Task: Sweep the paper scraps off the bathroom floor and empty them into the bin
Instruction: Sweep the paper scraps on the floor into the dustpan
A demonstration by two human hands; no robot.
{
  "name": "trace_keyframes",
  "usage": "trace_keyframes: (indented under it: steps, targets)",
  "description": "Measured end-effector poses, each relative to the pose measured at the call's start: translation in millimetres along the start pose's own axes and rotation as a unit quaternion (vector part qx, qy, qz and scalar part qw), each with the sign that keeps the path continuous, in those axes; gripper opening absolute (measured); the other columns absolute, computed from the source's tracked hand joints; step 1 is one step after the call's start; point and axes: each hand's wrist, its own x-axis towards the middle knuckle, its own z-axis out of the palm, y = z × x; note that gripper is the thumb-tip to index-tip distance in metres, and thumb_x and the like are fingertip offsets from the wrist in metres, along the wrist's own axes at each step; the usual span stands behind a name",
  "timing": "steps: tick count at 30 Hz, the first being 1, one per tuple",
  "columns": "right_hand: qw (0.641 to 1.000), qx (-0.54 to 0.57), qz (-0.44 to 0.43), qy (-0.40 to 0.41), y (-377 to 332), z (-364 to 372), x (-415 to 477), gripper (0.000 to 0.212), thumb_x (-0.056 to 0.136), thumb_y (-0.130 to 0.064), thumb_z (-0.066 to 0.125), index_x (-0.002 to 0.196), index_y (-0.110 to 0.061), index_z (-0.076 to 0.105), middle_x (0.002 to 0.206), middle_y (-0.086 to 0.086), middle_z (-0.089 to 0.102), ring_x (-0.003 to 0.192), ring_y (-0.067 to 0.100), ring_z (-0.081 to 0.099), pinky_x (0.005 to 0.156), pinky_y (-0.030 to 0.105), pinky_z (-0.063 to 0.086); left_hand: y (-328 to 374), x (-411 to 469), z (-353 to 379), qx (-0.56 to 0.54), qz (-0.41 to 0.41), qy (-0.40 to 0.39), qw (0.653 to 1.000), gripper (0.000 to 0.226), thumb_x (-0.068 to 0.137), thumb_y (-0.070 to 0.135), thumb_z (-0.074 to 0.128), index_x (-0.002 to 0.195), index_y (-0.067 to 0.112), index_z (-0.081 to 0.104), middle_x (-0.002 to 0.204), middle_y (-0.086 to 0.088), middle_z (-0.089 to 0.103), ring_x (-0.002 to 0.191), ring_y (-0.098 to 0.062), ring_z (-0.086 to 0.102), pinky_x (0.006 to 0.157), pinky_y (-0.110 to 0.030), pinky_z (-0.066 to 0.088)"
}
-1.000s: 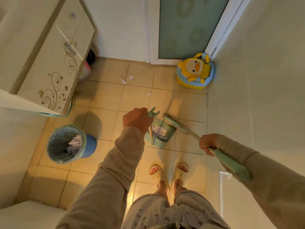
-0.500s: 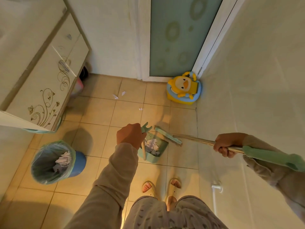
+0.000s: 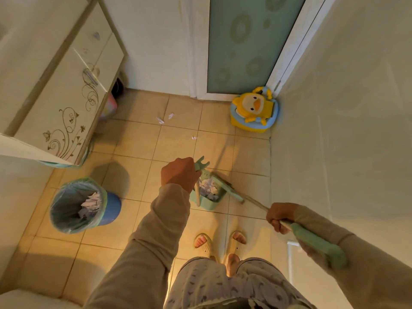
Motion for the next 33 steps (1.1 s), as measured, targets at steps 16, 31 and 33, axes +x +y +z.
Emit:
trace_keyframes:
  steps: [16, 31, 33]
  targets:
    - [0.939, 0.341, -0.040, 0.000, 67, -29, -15, 0.037, 0.094, 0.001, 0.033, 0.060, -0.014, 0.033, 0.026, -0.003, 0.035, 0.017, 0.005, 0.033, 0.028, 0.005, 0.025, 4, -20, 12, -0.040, -0.049, 0.016, 0.998, 0.038, 0.090, 0.046, 0.051, 0.101, 0.011, 0.061, 0.094, -0.009, 0.069, 0.079, -0.025, 0.061, 0.070, -0.030, 0.048]
    - [0.972, 0.224, -0.067, 0.003, 22, -185, 9, 0.038, 0.094, 0.001, 0.034, 0.058, -0.013, 0.033, 0.026, -0.003, 0.035, 0.017, 0.004, 0.033, 0.028, 0.006, 0.025, 52, 19, -1, -0.150, -0.216, 0.085, 0.961, 0.032, 0.089, 0.041, 0.056, 0.092, 0.011, 0.063, 0.067, 0.000, 0.052, 0.065, -0.019, 0.053, 0.059, -0.027, 0.039]
    - [0.978, 0.193, -0.078, 0.004, 7, -200, 12, 0.037, 0.093, 0.002, 0.033, 0.059, -0.012, 0.033, 0.026, -0.003, 0.035, 0.017, 0.004, 0.033, 0.028, 0.005, 0.025, 56, 22, -1, -0.156, -0.239, 0.093, 0.954, 0.031, 0.088, 0.041, 0.057, 0.089, 0.011, 0.063, 0.066, 0.000, 0.052, 0.064, -0.020, 0.053, 0.057, -0.026, 0.039]
